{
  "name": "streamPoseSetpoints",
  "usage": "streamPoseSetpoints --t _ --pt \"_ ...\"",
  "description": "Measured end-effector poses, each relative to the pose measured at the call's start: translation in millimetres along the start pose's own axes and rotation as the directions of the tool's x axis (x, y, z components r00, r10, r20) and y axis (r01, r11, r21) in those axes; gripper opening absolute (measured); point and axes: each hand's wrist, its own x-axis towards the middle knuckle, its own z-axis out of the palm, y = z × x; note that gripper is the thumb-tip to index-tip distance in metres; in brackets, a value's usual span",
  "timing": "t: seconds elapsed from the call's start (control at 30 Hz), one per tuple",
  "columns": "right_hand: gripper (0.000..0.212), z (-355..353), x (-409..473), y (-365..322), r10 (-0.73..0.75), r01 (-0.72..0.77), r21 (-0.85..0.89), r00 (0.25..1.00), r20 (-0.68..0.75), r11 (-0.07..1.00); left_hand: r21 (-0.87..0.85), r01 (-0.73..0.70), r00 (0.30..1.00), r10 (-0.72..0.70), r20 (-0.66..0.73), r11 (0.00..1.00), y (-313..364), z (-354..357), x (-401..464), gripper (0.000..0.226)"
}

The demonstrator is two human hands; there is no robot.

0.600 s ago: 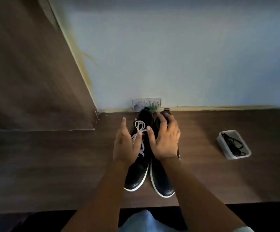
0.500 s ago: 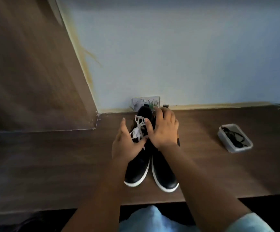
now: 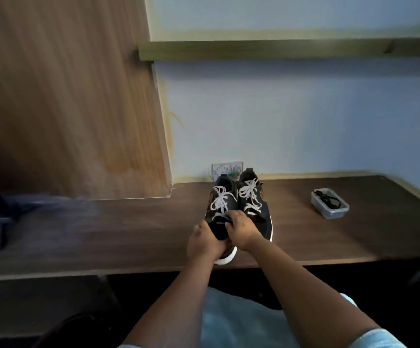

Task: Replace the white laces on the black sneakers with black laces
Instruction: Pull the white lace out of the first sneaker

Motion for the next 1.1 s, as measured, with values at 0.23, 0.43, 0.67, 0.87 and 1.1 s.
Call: streamPoseSetpoints --t 0.23,0.43,0.67,0.87,1.1 --pt "0.034 -2.2 17.0 -2.7 0.065 -0.053 0.105 0.991 -0.115 0.993 0.150 -0.082 0.976 0.049 0.212 0.985 10.3 -27.4 4.9 0.056" --pt "0.048 -6.7 20.4 6.0 0.108 -0.030 0.294 0.961 -0.255 0.955 -0.153 0.036 0.930 0.023 0.367 0.988 7.0 -57.3 41.6 0.028" --pt "0.027 -16.0 70.9 23.8 -0.129 0.151 0.049 0.942 -0.310 0.987 -0.250 -0.270 0.955 0.225 -0.195 0.930 17.0 -18.6 88.3 0.020" --pt "0.006 -17.7 74.8 43.8 -0.148 0.176 0.027 0.891 -0.429 0.984 -0.280 -0.304 0.948 0.258 -0.188 0.911 13.9 1.7 113.2 0.016" --pt "0.011 -47.4 80.1 61.5 0.232 -0.074 0.328 0.848 -0.476 0.942 -0.227 -0.353 0.922 0.296 -0.251 0.908 4.5 10.3 114.2 0.021"
